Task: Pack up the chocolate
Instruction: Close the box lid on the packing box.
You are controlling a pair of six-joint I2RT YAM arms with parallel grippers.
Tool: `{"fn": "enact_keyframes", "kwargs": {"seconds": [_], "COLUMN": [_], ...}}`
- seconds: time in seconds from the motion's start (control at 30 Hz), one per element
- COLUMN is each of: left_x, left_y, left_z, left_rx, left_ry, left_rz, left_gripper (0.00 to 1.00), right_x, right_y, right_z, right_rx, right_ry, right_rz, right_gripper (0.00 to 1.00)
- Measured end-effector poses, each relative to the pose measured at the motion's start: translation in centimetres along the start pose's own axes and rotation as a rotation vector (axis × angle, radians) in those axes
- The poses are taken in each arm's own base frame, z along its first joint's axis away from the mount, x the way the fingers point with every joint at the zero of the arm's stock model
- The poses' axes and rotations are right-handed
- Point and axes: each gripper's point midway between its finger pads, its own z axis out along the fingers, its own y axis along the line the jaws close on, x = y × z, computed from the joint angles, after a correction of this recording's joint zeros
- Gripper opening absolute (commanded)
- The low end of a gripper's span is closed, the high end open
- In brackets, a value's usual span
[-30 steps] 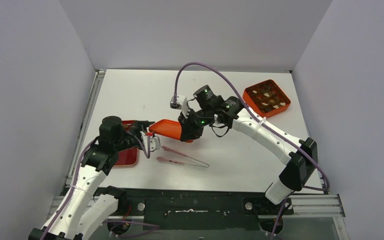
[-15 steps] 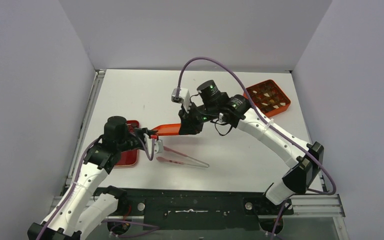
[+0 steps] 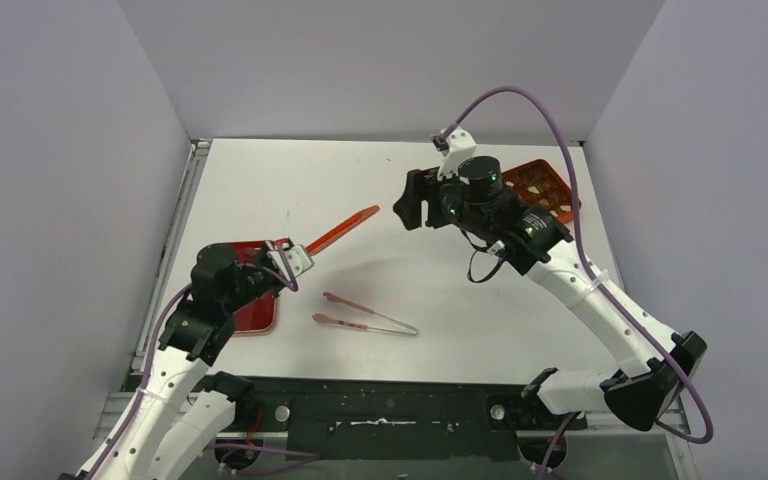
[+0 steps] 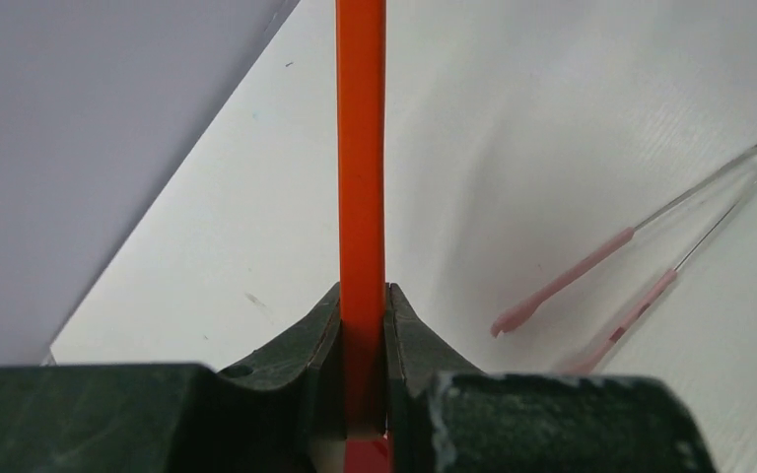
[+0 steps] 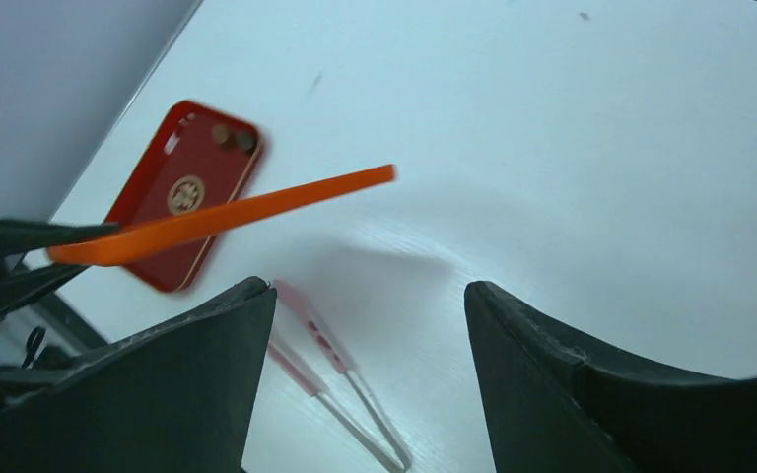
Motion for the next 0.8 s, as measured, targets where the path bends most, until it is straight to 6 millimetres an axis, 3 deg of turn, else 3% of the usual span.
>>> {"fn": "enact_keyframes", "kwargs": {"seconds": [0.2,0.37,0.63,0.8], "left_x": [-0.3,-0.3,-0.3,-0.9], "left_y": [0.2,0.1,-0.6,-0.9], "left_z": [-1.0,-1.3,-1.5,-1.9], "left_rx": [-0.089,-0.138,-0.158,-0.163], "left_ry": [-0.001,0.001,0.041,0.025], "left_rz": [-0.258,-0.466,-0.718,-0.81], "left_gripper": [0.0,0.0,0.0,0.0], "right_x": [-0.7,1.0,7.7,11.5], "right_y": [-7.0,-14.8,-28.0,-33.7], "right_z": [-0.8,-1.0,-2.9,-5.7], "right_rx": [0.3,0.538,0.891,1.064], "right_ry": [-0.099,-0.106,-0.02,0.01], "right_rz": [0.136,0.309,0.563,0.687], "right_gripper": [0.69,0.61,0.49,0.42]}}
